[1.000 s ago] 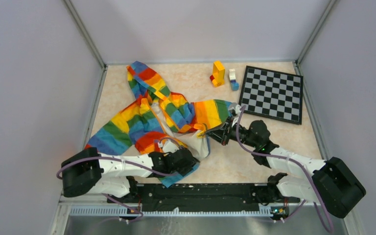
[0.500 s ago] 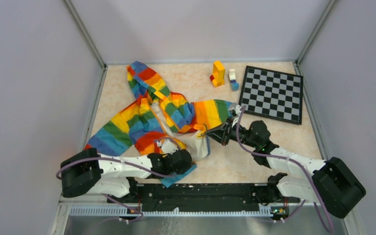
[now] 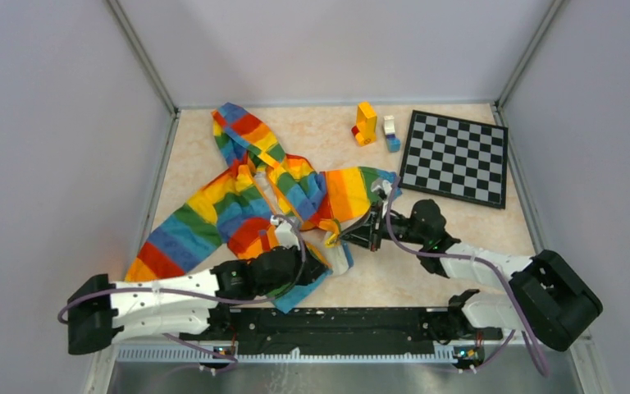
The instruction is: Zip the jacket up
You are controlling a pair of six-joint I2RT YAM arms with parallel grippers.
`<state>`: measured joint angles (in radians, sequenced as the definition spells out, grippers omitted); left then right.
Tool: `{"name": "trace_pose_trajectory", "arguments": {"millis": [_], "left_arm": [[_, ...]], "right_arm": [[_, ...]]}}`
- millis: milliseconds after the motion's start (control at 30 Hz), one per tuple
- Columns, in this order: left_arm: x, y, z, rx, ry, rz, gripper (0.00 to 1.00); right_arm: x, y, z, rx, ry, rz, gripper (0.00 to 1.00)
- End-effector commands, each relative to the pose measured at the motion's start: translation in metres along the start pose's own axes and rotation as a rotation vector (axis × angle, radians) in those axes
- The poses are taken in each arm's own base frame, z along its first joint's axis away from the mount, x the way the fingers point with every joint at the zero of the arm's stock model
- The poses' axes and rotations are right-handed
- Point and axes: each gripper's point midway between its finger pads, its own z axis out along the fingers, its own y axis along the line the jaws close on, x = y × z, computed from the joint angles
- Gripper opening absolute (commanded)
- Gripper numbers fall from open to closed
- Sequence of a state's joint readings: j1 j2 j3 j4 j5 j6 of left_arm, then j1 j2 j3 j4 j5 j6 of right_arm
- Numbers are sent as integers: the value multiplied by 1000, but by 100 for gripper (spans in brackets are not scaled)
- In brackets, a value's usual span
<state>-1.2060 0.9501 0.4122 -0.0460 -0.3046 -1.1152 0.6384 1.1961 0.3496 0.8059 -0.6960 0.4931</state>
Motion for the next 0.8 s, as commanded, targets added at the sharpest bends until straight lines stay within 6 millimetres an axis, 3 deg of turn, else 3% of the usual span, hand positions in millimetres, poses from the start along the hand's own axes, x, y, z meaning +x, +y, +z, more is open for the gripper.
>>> {"name": "trace_pose_trajectory", "arguments": {"millis": [0, 133, 233, 467, 767], "left_arm": [[-11, -20, -24, 191, -41, 285, 0], [-20, -21, -47, 267, -97, 363, 0], [-29, -19, -60, 277, -135, 381, 0], [-49, -56, -89, 417, -205, 443, 0], [-53, -77, -91, 461, -200, 557, 0]], "right_arm": [[-20, 27, 3, -163, -22, -89, 0], [-12, 24, 3, -172, 5, -117, 0], [-8, 35, 1, -238, 12, -148, 0], [6, 53, 4, -353, 57, -184, 0], [12, 63, 6, -416, 76, -175, 0]]}}
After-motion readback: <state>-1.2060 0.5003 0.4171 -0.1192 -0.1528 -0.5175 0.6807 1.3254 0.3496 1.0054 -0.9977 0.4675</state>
